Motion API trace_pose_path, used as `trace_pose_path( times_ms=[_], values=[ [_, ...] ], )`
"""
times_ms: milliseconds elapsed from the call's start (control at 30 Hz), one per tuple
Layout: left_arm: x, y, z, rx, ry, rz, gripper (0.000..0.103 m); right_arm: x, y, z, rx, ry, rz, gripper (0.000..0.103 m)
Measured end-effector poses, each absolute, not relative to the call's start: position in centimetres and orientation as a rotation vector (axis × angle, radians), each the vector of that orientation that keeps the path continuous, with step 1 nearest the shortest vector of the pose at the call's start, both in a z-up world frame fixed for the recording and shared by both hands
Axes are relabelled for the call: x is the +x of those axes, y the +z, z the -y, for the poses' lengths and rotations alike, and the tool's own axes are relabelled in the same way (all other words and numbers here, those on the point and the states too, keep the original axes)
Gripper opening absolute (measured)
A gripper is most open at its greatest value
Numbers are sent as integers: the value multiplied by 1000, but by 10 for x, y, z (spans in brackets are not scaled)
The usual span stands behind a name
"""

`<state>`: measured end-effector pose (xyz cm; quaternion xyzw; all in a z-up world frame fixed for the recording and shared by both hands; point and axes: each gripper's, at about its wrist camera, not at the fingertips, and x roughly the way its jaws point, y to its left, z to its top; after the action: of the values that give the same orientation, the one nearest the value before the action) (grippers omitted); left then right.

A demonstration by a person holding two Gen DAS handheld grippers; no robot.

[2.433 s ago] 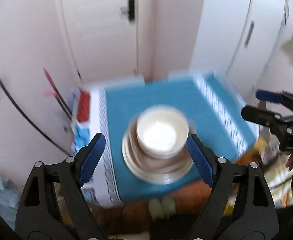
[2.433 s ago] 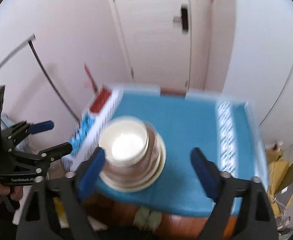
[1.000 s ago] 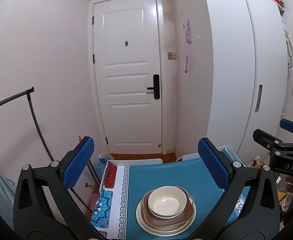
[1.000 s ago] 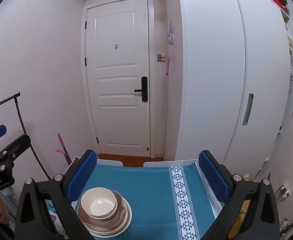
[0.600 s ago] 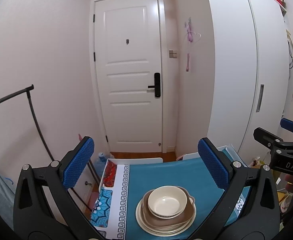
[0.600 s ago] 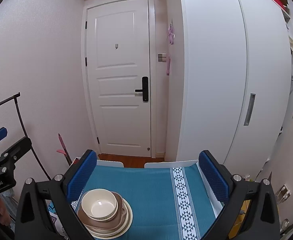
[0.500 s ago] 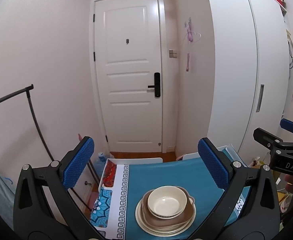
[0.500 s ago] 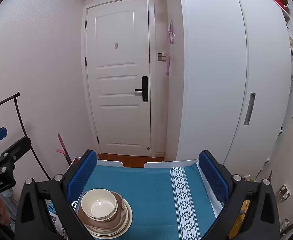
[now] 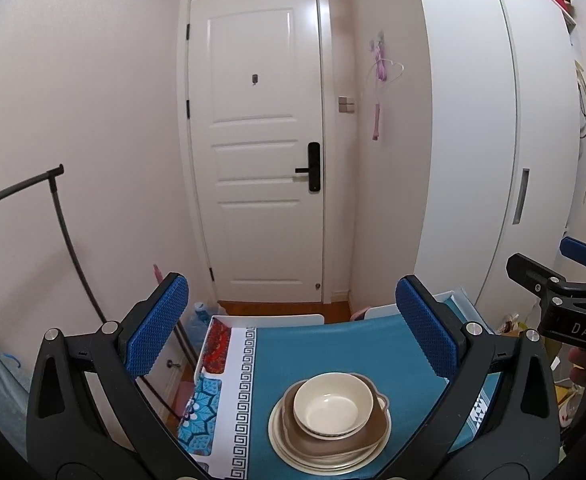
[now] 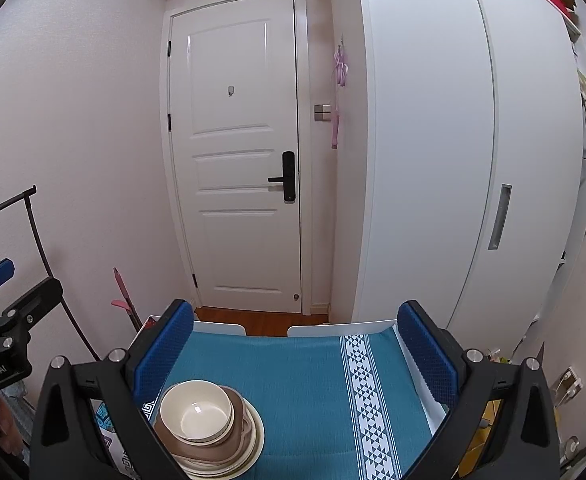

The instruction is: Organize plates and bowls

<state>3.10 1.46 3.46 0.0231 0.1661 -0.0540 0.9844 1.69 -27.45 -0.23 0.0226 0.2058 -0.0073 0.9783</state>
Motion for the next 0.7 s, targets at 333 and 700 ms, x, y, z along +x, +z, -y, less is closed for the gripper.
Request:
trace_pose_path(
  times_ms=[333, 700],
  values=[
    [39, 31, -16, 38, -95, -335, 103, 25, -4, 276, 48, -12, -418, 102],
    [52, 30, -15, 33, -91, -335, 103, 31, -6, 276, 49, -9, -427, 102]
  ],
)
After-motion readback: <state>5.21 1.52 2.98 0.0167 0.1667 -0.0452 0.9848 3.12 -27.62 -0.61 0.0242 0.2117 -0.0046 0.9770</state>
